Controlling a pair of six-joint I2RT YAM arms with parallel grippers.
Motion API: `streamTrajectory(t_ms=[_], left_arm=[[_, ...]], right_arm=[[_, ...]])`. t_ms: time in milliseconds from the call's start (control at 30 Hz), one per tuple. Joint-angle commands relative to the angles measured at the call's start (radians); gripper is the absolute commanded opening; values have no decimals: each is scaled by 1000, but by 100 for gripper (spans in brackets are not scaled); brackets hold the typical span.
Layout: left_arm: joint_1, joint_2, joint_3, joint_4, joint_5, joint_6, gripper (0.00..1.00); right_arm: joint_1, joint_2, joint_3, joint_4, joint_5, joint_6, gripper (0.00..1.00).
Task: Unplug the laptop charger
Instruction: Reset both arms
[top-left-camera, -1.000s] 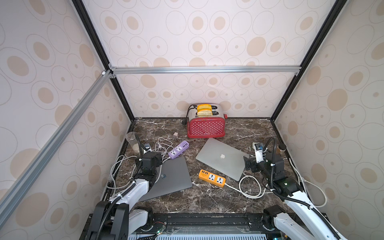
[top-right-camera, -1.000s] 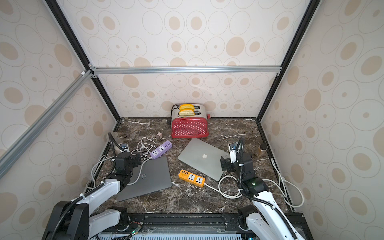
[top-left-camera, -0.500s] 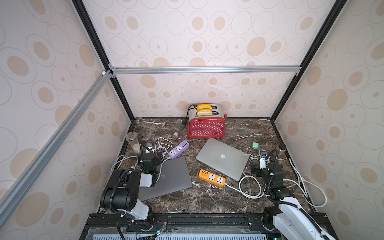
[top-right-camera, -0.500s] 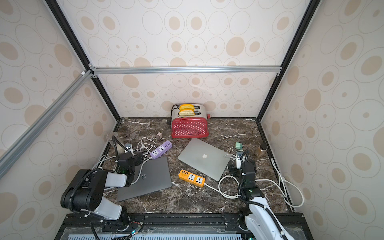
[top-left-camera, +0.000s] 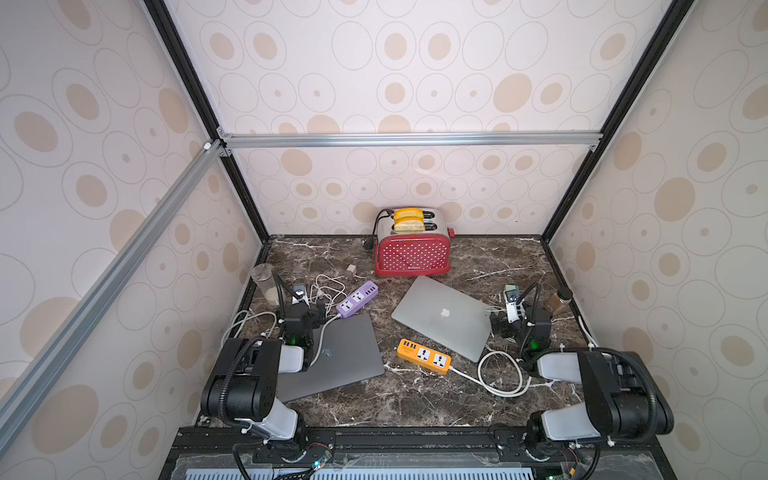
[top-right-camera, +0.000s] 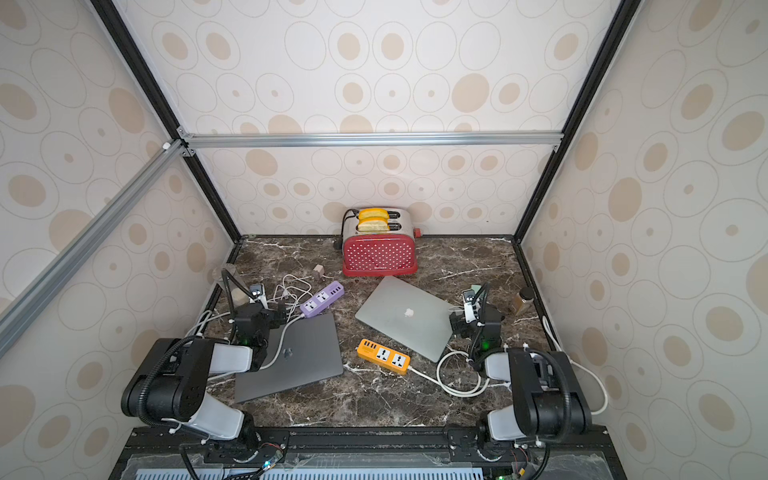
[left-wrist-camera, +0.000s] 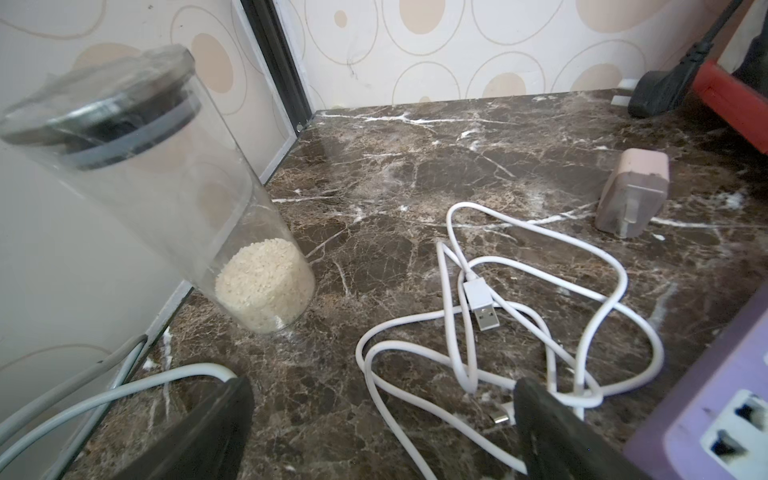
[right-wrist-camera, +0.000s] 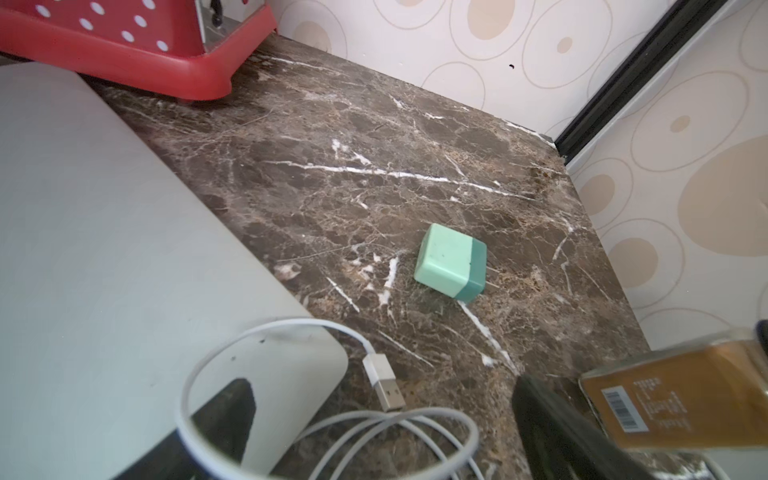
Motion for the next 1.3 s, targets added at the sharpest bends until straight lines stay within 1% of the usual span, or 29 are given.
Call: streamTrajectory(t_ms=[0,67,133,167,233,300,1067,1133,1267], left_arm=[[3,-4,31,18,-17,11,99],[3,-5,31,19,-19,10,99],[3,-5,31,19,-19,11,99],[3,-5,32,16,-19,12,99],[3,-4,33,13,-19,9,99],[3,-4,37,7,-18,9,99],[5,-2,42,-1,-12,8,99],[6,-10,34,5,-37,0,99],[6,-10,31,8,-18,9,99]], right_arm=[[-30,61,19,145,-13,30,100],[-44,31,73,-11,15,62,100],[-58,57,116,-58,53,95,100],[-60,46,118,-79,47,97,100],[-60,53,110,-51,51,95,100],[-59,43,114,-77,46,91,100],[-58,46,112,-69,46,91,100],[-58,46,112,-69,46,91,100],[-58,45,113,-68,45,90,100]])
